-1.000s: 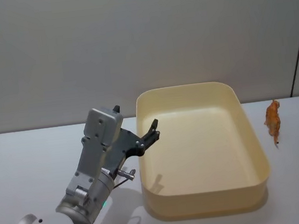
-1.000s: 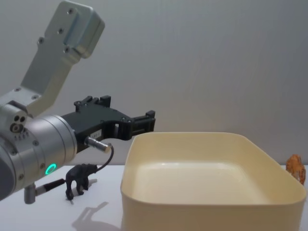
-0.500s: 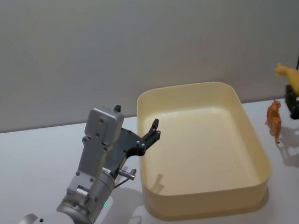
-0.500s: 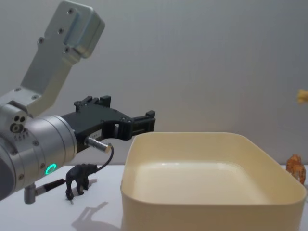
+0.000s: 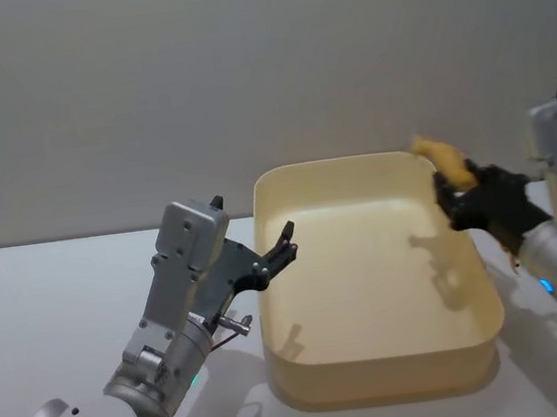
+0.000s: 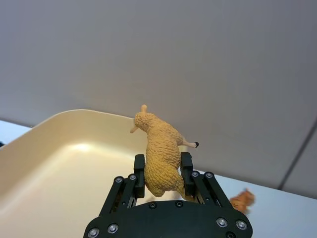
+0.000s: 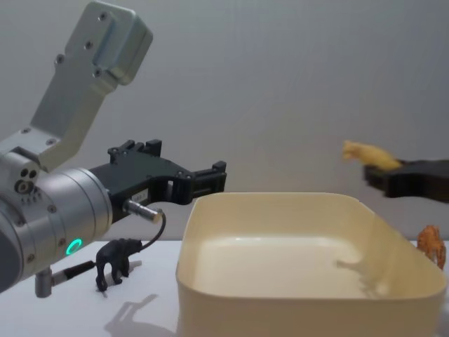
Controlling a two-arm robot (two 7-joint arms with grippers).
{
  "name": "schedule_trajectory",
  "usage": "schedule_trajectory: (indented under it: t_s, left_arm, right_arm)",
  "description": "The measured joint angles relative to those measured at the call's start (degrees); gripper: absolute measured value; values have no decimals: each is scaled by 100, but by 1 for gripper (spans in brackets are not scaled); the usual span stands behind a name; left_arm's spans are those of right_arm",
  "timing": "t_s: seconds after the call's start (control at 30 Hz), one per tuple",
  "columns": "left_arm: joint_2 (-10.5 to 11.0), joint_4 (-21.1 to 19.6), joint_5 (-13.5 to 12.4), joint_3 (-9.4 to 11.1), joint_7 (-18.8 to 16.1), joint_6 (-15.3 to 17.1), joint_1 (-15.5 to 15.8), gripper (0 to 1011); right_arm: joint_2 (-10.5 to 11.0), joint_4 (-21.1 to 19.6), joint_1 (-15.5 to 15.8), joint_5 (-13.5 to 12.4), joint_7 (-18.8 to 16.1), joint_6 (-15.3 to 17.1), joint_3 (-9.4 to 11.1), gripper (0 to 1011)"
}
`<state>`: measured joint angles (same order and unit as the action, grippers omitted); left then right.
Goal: Pick up the toy alternately with two hands and place it into the central storage box.
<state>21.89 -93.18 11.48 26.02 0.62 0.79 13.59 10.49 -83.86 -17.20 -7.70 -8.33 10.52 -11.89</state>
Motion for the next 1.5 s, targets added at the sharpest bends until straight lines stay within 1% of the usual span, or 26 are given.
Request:
schedule_trajectory:
  t_s: [0.07,0.13,0.17,0.2,0.27,0.3,0.33,0.37,0.4,0.47,0.5,0.53,0.6,0.63,0.67,0.73,0.77,0.93,1.17,1.23,1.27,1.47,1.5]
  left_arm:
    - [0,0,0,0,0,0,0,1001]
    - [0,0,0,0,0,0,0,1001]
    - [0,0,0,0,0,0,0,1001]
    - [0,0,0,0,0,0,0,1001]
    - [0,0,0,0,0,0,0,1001]
    - [0,0,0,0,0,0,0,1001]
    - [0,0,0,0,0,0,0,1001]
    - [0,0,0,0,0,0,0,1001]
    - [0,0,0,0,0,0,0,1001]
    - [0,0,0,0,0,0,0,1001]
    - [0,0,0,0,0,0,0,1001]
    - [0,0,0,0,0,0,0,1001]
    - [0,0,0,0,0,0,0,1001]
    - [0,0,0,0,0,0,0,1001]
    - [0,0,0,0,0,0,0,1001]
    - [0,0,0,0,0,0,0,1001]
    - [0,0,0,0,0,0,0,1001]
    - [0,0,0,0,0,0,0,1001]
    - [0,0,0,1,0,0,0,1001]
    - [0,0,0,0,0,0,0,1001]
    - [0,0,0,0,0,0,0,1001]
    - [0,0,0,0,0,0,0,1001]
    - [0,0,0,0,0,0,0,1001]
  right_arm:
    - [-59,92,-78,9,-118,31,-44,398]
    - [-163,258,-218,21,-275,71,-118,434]
    - [-195,311,-261,24,-307,80,-142,474]
    - [-261,424,-361,31,-421,105,-188,512]
    - [-337,565,-453,38,-530,133,-236,547]
    - [-407,692,-549,43,-612,150,-282,576]
    - [-452,784,-614,46,-675,163,-313,634]
    - [-485,830,-661,47,-722,172,-336,654]
    - [-557,999,-765,49,-835,190,-382,677]
    - [-641,1178,-887,50,-926,200,-431,775]
    - [-678,1259,-942,50,-971,206,-452,775]
    - [-747,1417,-1048,49,-1054,214,-493,829]
    - [-812,1566,-1147,49,-1142,220,-531,865]
    - [-872,1701,-1238,49,-1205,223,-565,918]
    - [-910,1790,-1298,49,-1254,223,-587,926]
    - [-924,1824,-1323,49,-1273,224,-594,962]
    - [-945,1870,-1357,48,-1299,225,-605,1001]
    - [-956,1896,-1389,38,-1309,226,-604,1001]
    - [-859,1673,-1279,6,-1138,213,-513,1001]
    - [-785,1514,-1184,-17,-1022,198,-451,1001]
    - [-785,1514,-1184,-17,-1022,198,-451,1001]
    - [-603,1141,-952,-68,-755,179,-306,1001]
    - [-543,1024,-876,-85,-668,176,-257,1001]
